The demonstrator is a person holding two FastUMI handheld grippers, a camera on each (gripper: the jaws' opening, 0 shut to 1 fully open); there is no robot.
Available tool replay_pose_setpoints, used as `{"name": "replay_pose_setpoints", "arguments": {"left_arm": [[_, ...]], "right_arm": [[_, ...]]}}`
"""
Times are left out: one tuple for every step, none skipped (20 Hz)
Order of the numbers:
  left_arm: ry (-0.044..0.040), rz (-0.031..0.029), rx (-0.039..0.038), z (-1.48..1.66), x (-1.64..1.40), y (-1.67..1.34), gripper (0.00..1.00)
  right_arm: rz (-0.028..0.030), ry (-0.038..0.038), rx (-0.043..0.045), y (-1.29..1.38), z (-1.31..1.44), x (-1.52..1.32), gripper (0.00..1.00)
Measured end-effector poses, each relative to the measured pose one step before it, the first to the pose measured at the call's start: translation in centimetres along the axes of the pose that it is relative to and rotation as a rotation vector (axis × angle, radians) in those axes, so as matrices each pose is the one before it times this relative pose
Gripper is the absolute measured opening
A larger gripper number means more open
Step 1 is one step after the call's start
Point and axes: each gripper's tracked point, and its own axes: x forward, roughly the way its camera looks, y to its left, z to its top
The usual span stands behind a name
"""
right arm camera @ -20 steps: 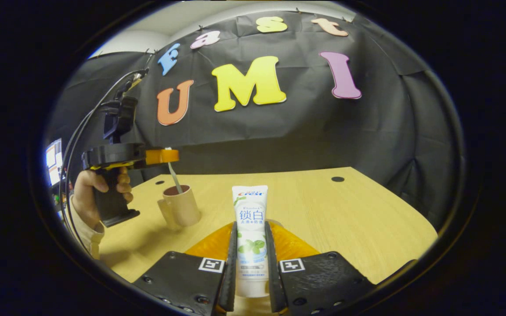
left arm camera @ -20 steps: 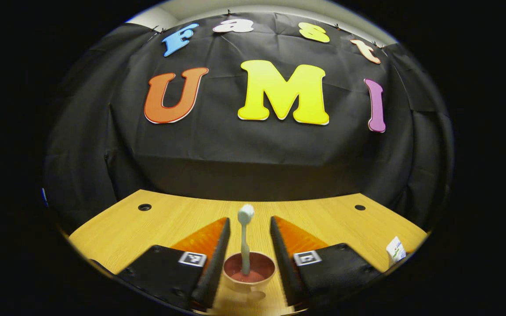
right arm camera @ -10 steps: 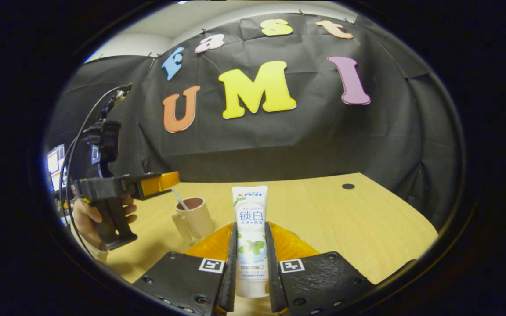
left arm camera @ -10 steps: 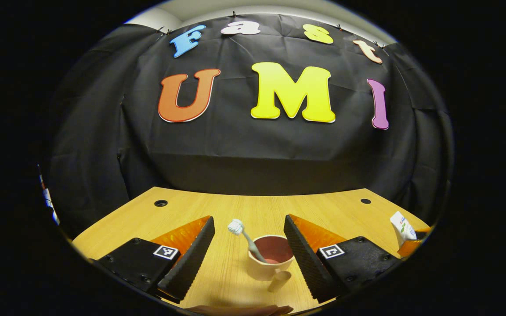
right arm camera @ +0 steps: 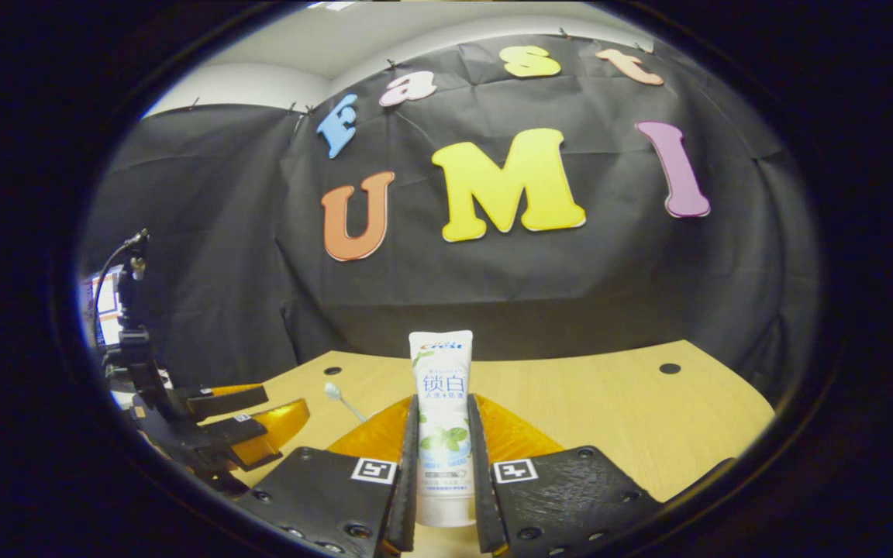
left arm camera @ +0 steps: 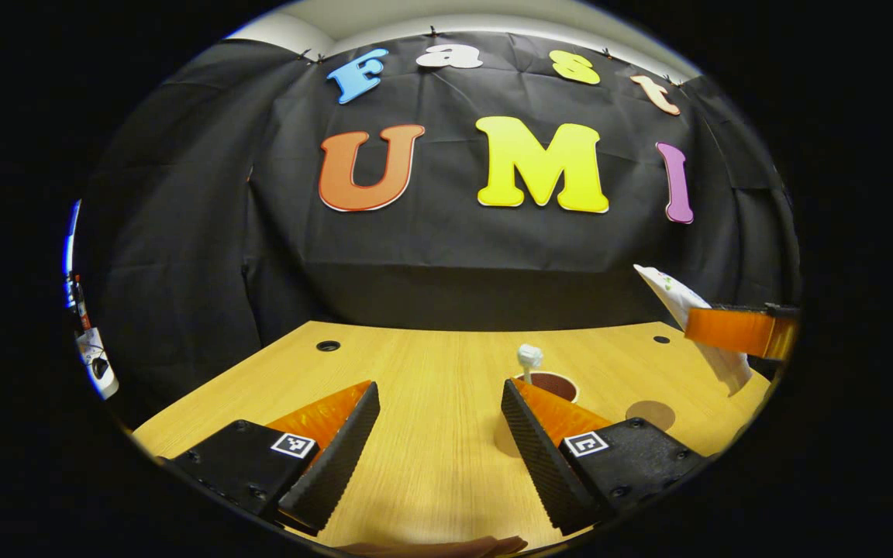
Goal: Put the toothbrush and toothpaste on the desktop into the cup, then pick up the cup and place it on the coaster on the desktop.
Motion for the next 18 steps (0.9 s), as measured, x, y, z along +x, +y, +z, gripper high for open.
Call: {"name": "replay_pose_setpoints", "arguments": {"left_arm": [[0.00105,0.00677,-0.01401,-0.399,-0.4,0.533,1.0],[0.00126,0.00499,-0.00396,-0.323,-0.368,0.548,1.0],[-0.00102,0.00459,0.00283,-0.171,-0.268,0.455,1.0],[0.00195,0.00812,0.00547,-0.261,-0.071,0.315,1.0],[-0.00317,0.0086,0.00195,-0.095,-0.073,0.607,1.0],[0.00021,0.00295,-0.0035,-0.139,-0.088,0.237,1.0],[0.00216,-0.00371,-0.00445,0.0,0.003,-0.039,1.0],[-0.0044,-0.00615,-0.0051,-0.083,-0.116,-0.03,1.0],[-0.00219,-0.0109,-0.00606,0.134,-0.034,-0.187,1.0],[0.00577,-0.01313,-0.01076,-0.112,0.057,-0.208,1.0],[0.00086,-0.01143,-0.00617,0.064,-0.084,-0.059,1.0],[-0.0035,-0.00554,-0.01003,0.121,-0.019,-0.027,1.0],[-0.002,-0.00192,-0.00327,0.001,0.139,-0.083,1.0],[0.00614,-0.00531,0.00389,-0.084,0.001,-0.078,1.0],[0.00276,-0.00326,0.00458,-0.069,-0.054,-0.048,1.0],[-0.00314,-0.00311,0.00259,0.123,0.044,-0.023,1.0],[-0.00294,-0.00505,0.00078,0.06,0.102,-0.053,1.0],[-0.00171,-0.00495,-0.00111,0.011,0.044,-0.082,1.0]], "right_arm": [[0.0015,0.00236,-0.00377,0.591,0.028,0.853,0.31],[0.00621,0.00324,0.00231,0.724,-0.007,0.718,0.31],[0.00779,0.00478,0.00346,0.721,0.014,0.786,0.31],[0.00468,0.00151,0.00041,0.561,0.117,0.702,0.3],[-0.00195,-0.00065,-0.00165,0.44,0.204,0.662,0.31],[0.00362,-0.00276,0.00123,0.386,0.186,0.734,0.31],[0.00713,-0.00223,0.00111,0.527,0.261,0.617,0.31],[0.00263,-0.00545,-0.00515,0.38,0.356,0.581,0.31],[-0.00744,-0.0025,-0.01111,0.004,0.081,0.324,0.31],[-0.00491,-0.00511,-0.0124,0.08,0.233,0.389,0.31],[-0.00933,-0.00352,-0.00584,0.125,0.264,0.84,0.32],[-0.00546,0.00203,-0.00056,0.032,-0.045,0.499,0.32],[0.00398,0.0054,0.00503,0.172,-0.24,0.35,0.32],[0.00463,0.00971,0.00312,0.208,-0.326,0.232,0.32],[0.00084,0.01213,-0.00129,0.061,-0.43,0.194,0.32],[-0.00003,0.01043,-0.00179,-0.072,-0.374,0.272,0.32],[-0.00056,0.00847,0.00026,-0.06,-0.268,0.19,0.32],[-0.00098,0.00814,0.00202,-0.122,-0.3,0.238,0.32]]}}
